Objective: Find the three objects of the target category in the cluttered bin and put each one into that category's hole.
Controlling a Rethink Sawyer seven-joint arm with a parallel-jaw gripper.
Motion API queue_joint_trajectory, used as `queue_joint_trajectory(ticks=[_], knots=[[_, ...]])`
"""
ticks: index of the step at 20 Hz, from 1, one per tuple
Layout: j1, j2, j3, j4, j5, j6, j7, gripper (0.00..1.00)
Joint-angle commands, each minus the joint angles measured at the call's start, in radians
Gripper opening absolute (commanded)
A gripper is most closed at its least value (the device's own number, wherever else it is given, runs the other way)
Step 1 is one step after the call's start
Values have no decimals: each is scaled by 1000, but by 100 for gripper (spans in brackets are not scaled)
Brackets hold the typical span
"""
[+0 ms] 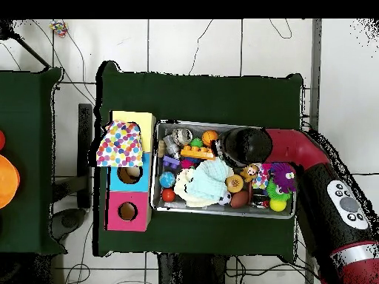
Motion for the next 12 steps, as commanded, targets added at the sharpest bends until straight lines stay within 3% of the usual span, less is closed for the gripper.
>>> queue_joint_trajectory(ticks=[1,5,8,12], knots=[[57,-31,-114,-18,-44,-171,220,100],[57,95,-110,-248,-20,-76,114,100],[77,172,-138,-397,-9,-20,116,100],[88,182,-172,-429,1,-27,146,100]])
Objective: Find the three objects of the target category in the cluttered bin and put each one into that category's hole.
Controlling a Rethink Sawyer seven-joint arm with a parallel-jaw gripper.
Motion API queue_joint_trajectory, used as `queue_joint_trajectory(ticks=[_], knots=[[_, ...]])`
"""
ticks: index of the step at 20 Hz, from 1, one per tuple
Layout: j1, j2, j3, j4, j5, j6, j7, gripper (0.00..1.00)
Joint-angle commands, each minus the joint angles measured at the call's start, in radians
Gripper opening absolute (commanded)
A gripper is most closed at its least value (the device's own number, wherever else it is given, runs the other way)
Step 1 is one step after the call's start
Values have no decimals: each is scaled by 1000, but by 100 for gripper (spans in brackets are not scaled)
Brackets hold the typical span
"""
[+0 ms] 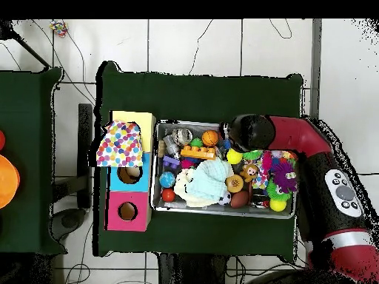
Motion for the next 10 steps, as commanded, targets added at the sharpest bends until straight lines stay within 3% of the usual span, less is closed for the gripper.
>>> queue_joint_trajectory(ticks=[1,6,10], knots=[[16,111,-90,-238,6,29,133,100],[-15,131,-97,-191,4,-36,107,100],[-24,63,-132,-62,-17,-150,149,100]])
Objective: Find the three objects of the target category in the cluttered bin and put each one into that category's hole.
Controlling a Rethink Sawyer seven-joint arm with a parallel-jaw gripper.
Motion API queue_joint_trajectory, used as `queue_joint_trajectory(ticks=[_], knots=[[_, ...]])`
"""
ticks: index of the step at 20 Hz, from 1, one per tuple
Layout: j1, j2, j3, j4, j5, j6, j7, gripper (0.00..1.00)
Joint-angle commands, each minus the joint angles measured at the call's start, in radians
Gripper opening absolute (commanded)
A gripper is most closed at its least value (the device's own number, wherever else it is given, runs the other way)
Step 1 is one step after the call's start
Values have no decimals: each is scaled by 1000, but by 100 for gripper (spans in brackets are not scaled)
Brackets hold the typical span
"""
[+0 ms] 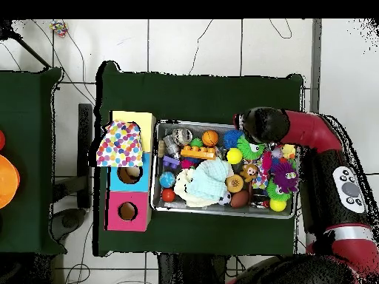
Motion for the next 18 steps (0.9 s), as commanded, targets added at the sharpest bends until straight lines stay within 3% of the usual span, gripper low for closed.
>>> queue_joint_trajectory(ticks=[1,7,18], knots=[[-24,-34,-94,115,-30,-174,163,100],[-31,-105,-137,316,-41,-313,174,100],[-13,-165,-191,534,-74,-527,134,100]])
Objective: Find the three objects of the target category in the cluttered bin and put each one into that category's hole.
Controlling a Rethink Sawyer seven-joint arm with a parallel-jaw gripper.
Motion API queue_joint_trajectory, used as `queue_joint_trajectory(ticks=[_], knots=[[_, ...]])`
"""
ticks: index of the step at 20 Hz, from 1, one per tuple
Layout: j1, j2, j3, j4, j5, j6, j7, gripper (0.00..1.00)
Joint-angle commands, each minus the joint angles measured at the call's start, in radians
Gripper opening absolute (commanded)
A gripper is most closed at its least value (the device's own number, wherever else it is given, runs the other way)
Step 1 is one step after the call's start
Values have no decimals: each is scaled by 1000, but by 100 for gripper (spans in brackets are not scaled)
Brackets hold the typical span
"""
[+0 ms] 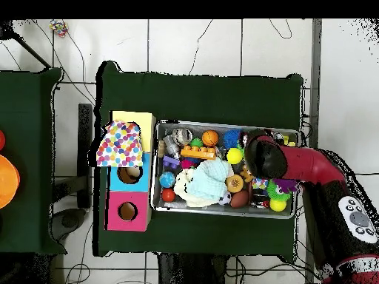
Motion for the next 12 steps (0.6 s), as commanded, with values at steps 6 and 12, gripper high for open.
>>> queue_joint_trajectory(ticks=[6,12], knots=[[-59,9,-14,280,-76,-104,52,100],[-98,4,-21,306,-90,-119,30,100]])
